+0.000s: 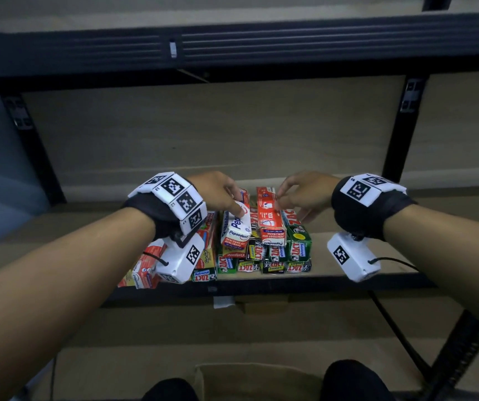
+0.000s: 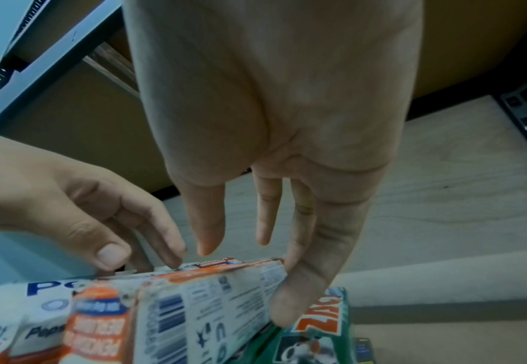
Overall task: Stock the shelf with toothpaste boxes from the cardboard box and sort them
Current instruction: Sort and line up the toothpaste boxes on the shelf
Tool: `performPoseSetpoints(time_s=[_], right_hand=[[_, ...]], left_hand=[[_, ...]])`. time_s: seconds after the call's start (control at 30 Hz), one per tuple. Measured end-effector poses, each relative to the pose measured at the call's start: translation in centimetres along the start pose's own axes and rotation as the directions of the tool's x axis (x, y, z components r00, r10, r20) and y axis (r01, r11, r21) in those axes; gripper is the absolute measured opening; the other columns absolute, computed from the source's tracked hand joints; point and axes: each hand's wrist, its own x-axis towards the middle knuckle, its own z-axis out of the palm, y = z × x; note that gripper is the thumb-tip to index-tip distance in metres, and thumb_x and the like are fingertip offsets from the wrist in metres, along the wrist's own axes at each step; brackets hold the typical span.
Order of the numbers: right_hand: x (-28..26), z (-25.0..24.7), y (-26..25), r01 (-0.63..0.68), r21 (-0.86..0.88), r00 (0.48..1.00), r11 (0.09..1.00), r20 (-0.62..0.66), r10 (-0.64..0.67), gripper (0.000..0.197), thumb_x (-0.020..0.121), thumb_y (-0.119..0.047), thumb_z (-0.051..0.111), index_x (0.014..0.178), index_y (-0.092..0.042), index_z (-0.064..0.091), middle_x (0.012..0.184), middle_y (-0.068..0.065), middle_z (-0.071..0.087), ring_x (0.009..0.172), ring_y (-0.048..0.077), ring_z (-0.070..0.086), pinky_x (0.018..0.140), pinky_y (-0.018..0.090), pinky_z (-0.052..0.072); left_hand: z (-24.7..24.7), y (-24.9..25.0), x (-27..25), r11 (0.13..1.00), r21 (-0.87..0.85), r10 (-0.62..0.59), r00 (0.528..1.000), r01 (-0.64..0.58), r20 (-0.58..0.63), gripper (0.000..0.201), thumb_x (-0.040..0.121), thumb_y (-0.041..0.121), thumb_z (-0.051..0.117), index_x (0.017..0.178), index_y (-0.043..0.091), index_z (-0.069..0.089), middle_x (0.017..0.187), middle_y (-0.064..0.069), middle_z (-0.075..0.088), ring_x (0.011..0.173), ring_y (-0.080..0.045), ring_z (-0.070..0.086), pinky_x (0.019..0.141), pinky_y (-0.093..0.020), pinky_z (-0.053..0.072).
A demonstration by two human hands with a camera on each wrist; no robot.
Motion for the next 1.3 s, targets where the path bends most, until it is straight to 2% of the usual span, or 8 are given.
performPoseSetpoints(time_s=[0.1,0.27,0.37,0.6,0.73,0.97,1.13,1.3], right_hand=[[0.2,0.8,-0.6,-0.015,0.024,1.000,1.000,0.023,0.014,0.044,0.083,-0.037,0.078,0.120,-0.025,0.058,0.112,0.007,0.066,0.084,0.027,0.073,0.061,0.031,0.061],[0.7,2.2,-1.2,-0.029,0.019,0.998,0.999,0.061,0.028,0.057,0.080,-0.040,0.080,0.129,-0.028,0.052,0.114,0.009,0.065,0.088,0.029,0.071,0.073,0.040,0.063],[0.6,2.6,-1.5,-0.048,0.011,0.997,0.999,0.053,0.047,0.053,0.081,-0.043,0.078,0.124,-0.027,0.051,0.114,0.007,0.062,0.091,0.028,0.069,0.075,0.039,0.062],[0.0,2.4,-2.2,-0.080,0.026,0.992,0.996,0.098,0.078,0.031,0.083,-0.031,0.076,0.105,-0.013,0.063,0.094,0.010,0.072,0.086,0.027,0.072,0.074,0.038,0.062],[-0.5,1.6,-2.5,-0.043,-0.065,0.997,0.997,0.055,0.047,0.034,0.090,-0.028,0.067,0.120,-0.010,0.062,0.100,0.009,0.070,0.085,0.022,0.067,0.072,0.034,0.055],[-0.5,-0.2,-1.0,-0.027,-0.161,1.000,0.987,-0.004,0.027,0.030,0.096,-0.019,0.058,0.125,-0.013,0.062,0.110,0.010,0.070,0.104,0.027,0.069,0.086,0.038,0.057],[0.7,-0.1,1.2,0.011,-0.264,0.992,0.964,-0.118,-0.044,0.040,0.088,-0.036,0.069,0.124,-0.026,0.057,0.106,-0.002,0.067,0.084,0.014,0.066,0.072,0.028,0.055],[1.1,0.0,2.1,0.047,-0.245,0.993,0.968,-0.093,-0.072,0.053,0.080,-0.047,0.077,0.125,-0.026,0.058,0.109,-0.005,0.065,0.088,0.013,0.065,0.070,0.027,0.051]], left_hand=[[0.7,0.0,0.4,0.999,0.038,0.017,1.000,-0.016,-0.020,0.049,0.077,0.046,0.079,0.120,0.027,0.063,0.119,0.006,0.064,0.108,-0.016,0.060,0.101,-0.038,0.047],[1.8,0.6,0.1,0.980,0.186,0.075,0.997,-0.072,-0.007,0.062,0.077,0.057,0.074,0.129,0.029,0.058,0.132,0.005,0.057,0.112,-0.014,0.055,0.093,-0.029,0.045],[2.1,0.9,-0.1,0.957,0.273,0.100,0.995,-0.097,0.003,0.067,0.076,0.062,0.072,0.132,0.028,0.057,0.137,0.003,0.054,0.108,-0.015,0.052,0.087,-0.026,0.040],[1.5,0.0,-0.3,0.942,0.293,0.111,0.976,-0.163,0.187,0.104,0.053,0.064,0.087,0.144,0.036,0.045,0.144,0.008,0.047,0.125,-0.016,0.050,0.104,-0.032,0.042],[1.4,-0.6,-0.4,0.890,0.365,0.208,0.956,-0.273,0.209,0.100,0.061,0.042,0.091,0.147,0.031,0.042,0.145,0.005,0.044,0.131,-0.017,0.044,0.098,-0.024,0.037],[1.1,-0.8,-0.1,0.805,0.397,0.335,0.890,-0.440,0.308,0.086,0.065,0.021,0.089,0.140,0.030,0.048,0.134,0.006,0.053,0.121,-0.014,0.050,0.101,-0.035,0.048],[1.1,-1.4,0.4,0.830,0.364,0.336,0.899,-0.423,0.280,0.075,0.073,0.019,0.083,0.134,0.036,0.043,0.112,0.010,0.061,0.091,-0.007,0.061,0.072,-0.021,0.054],[1.4,-1.4,1.2,0.816,0.282,0.472,0.863,-0.505,0.182,0.042,0.081,0.028,0.079,0.118,0.032,0.059,0.112,0.014,0.064,0.096,-0.004,0.061,0.084,-0.025,0.050]])
